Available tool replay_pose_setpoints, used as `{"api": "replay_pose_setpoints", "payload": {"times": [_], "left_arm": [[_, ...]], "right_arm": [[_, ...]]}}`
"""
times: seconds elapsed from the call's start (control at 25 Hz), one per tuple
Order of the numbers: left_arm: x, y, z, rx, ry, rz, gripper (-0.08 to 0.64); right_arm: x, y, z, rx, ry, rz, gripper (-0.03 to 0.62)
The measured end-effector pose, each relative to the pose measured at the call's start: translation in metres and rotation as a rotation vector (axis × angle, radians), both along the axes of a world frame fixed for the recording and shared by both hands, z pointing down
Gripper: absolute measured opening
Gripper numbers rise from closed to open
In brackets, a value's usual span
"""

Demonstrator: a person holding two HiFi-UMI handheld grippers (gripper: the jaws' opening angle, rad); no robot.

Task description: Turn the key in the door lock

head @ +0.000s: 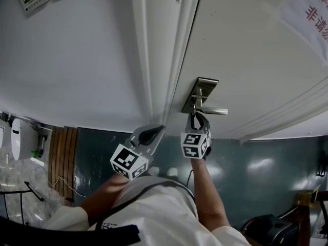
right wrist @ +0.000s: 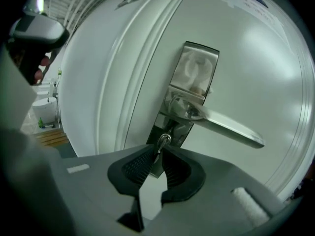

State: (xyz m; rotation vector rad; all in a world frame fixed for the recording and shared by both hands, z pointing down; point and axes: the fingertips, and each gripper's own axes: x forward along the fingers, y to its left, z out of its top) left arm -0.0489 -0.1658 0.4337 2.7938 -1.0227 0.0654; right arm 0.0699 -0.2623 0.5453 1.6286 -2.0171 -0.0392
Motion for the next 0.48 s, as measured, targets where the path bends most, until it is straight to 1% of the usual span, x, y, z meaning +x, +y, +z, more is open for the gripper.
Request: {"api": "replay_pose_setpoints", "payload": {"times": [0.04,0.12,0.28,0.48], "left_arm": [[-0.0010,0.0003,-0.0001,0.001,0.000,0.002,0.005],[-0.0032,0.0013,0.0000,0.002,-0.001,0.006,0.005],[-0.0065,0.0022,0.0009,0.001,-0.002,0.013,0.005],[-0.0079,0.0020,0.0012,0.002,-0.003,0.023,0.005]], "right_arm": [[-0.0001,-0.0001,-0.0001,0.008,0.040,-0.005,0.044],[-0.0009,0.0001,0.0007,0.018,0.098,-0.017,0.046],[-0.0016,0.0004,0.0008,0.020,0.144,-0.022,0.046],[-0.0031,0.0008,0.0005,0.036,0.243,-0.050,0.048]]}}
